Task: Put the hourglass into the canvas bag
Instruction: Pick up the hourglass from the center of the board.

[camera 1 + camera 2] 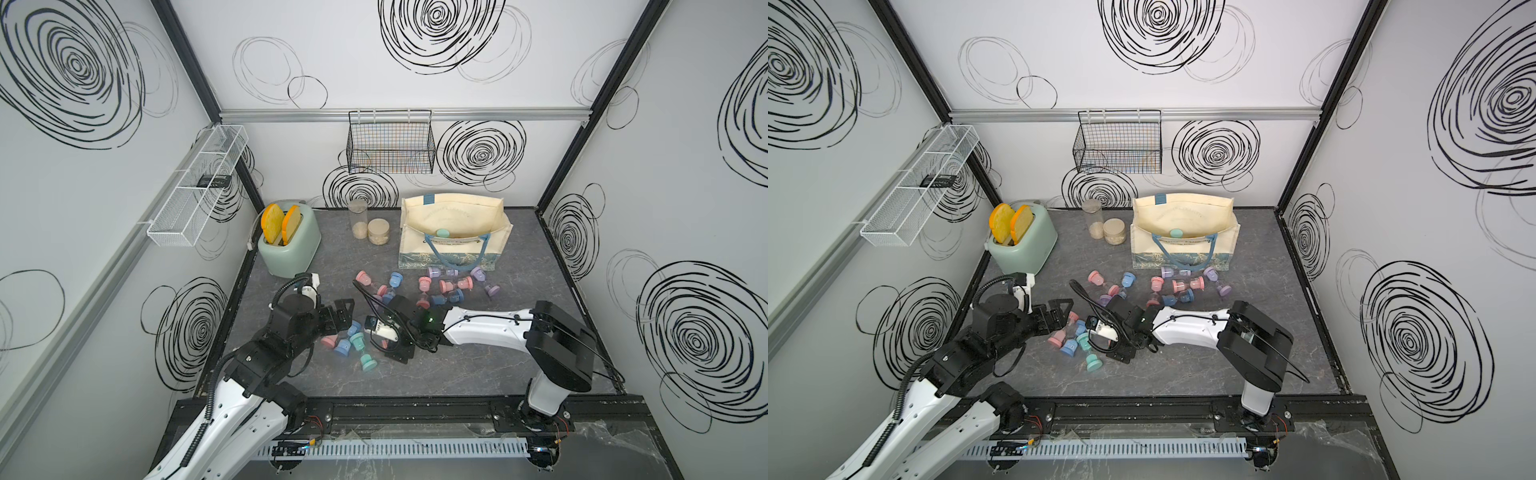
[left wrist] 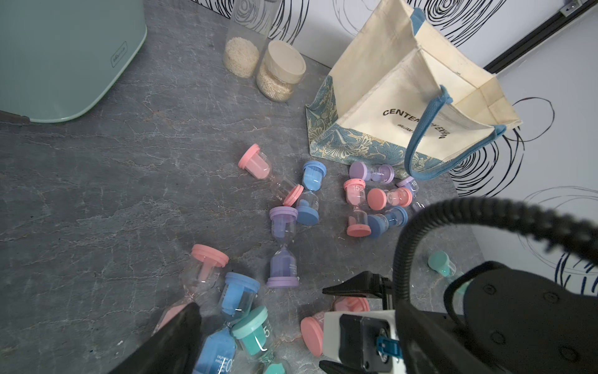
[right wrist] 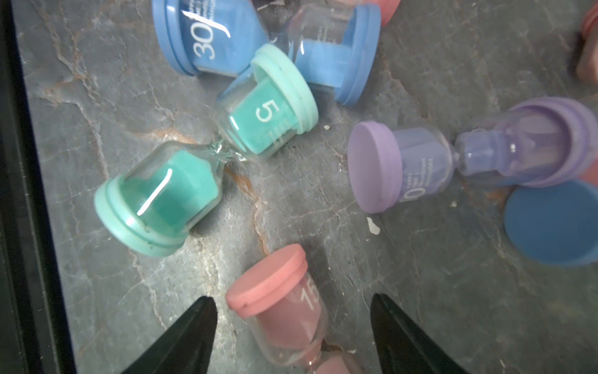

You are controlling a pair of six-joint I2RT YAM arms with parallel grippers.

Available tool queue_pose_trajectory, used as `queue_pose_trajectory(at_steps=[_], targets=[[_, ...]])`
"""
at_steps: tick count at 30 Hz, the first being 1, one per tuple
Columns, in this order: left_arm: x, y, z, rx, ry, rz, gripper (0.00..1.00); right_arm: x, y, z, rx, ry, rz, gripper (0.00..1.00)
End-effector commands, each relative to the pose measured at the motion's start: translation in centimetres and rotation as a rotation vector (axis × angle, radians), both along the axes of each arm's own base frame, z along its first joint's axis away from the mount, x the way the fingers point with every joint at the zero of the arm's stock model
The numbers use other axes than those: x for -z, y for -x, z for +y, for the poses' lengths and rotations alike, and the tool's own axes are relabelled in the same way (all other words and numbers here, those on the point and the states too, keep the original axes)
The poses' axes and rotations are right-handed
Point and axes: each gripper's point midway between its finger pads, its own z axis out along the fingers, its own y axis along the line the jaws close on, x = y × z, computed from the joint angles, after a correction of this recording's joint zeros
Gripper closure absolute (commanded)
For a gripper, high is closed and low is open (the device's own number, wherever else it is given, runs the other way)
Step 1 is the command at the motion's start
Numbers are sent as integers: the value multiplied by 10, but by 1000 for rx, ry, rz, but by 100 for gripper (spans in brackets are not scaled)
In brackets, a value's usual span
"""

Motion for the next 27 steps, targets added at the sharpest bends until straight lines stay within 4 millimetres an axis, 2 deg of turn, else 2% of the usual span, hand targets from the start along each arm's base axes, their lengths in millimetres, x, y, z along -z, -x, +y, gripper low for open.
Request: queue_pose_trajectory(at_steps=[1, 9, 19, 27], targets=[[0, -3, 2, -22, 14, -4, 4, 3, -3, 3, -33, 32, -30, 22], [-1, -3, 5, -30, 17, -11, 4, 17, -9, 4, -39, 77, -30, 28], [-1, -4, 2, -19, 23, -14, 4, 23, -13, 12, -53, 74, -23, 33], [0, -4, 3, -21, 25, -13, 4, 25, -19, 6, -33, 77, -14, 43]])
